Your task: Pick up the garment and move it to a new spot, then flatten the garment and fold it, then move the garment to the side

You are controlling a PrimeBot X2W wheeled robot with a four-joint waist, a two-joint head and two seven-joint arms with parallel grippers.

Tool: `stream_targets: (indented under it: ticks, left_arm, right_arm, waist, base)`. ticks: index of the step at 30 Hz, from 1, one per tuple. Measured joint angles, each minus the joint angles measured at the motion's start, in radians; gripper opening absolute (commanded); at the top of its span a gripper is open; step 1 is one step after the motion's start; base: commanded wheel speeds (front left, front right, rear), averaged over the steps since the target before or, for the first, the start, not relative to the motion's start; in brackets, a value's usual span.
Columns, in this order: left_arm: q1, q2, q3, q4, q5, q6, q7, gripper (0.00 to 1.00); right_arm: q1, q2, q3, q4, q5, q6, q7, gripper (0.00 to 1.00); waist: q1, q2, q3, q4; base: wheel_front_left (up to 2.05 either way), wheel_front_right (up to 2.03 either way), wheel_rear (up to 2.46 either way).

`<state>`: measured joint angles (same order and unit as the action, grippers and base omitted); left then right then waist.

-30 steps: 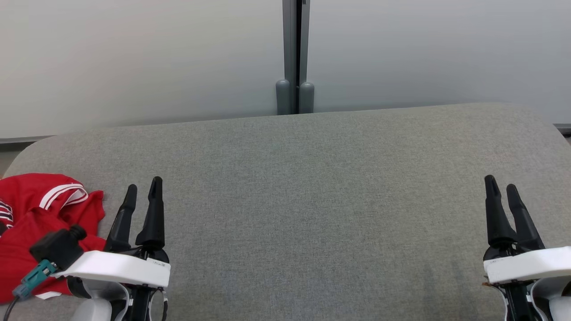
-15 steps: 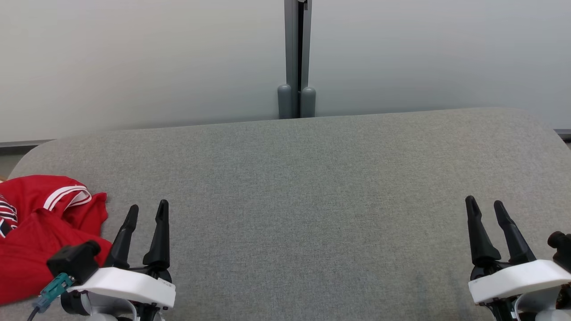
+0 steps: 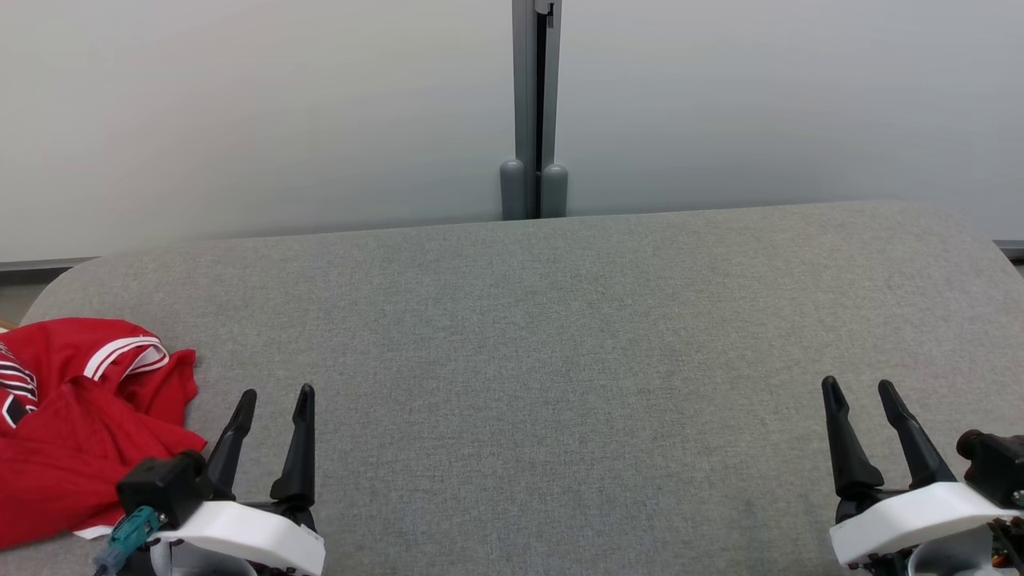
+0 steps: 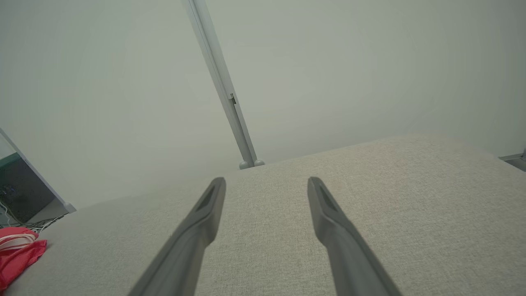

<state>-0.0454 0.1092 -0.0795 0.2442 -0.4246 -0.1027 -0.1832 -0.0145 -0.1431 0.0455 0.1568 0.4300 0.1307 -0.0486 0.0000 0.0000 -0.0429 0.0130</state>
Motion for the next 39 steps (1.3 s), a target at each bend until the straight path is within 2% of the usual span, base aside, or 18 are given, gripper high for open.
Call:
stream_targets:
  ticks: [22, 39]
  left_arm:
    - [0.002, -0.007, 0.007, 0.070, 0.173, 0.007, -0.046, 1.00]
    - [0.001, -0.023, 0.022, 0.128, 0.242, -0.001, -0.074, 1.00]
  right_arm:
    - [0.013, 0.003, 0.020, 0.007, -0.174, 0.000, -0.022, 1.00]
    - [0.020, 0.019, 0.018, 0.006, -0.250, 0.000, -0.033, 1.00]
  waist:
    - [0.0000, 0.0000, -0.008, 0.008]
    - [0.0000, 0.0000, -0.012, 0.015]
  base:
    - [0.00, 0.00, 0.00]
    - [0.00, 0.00, 0.00]
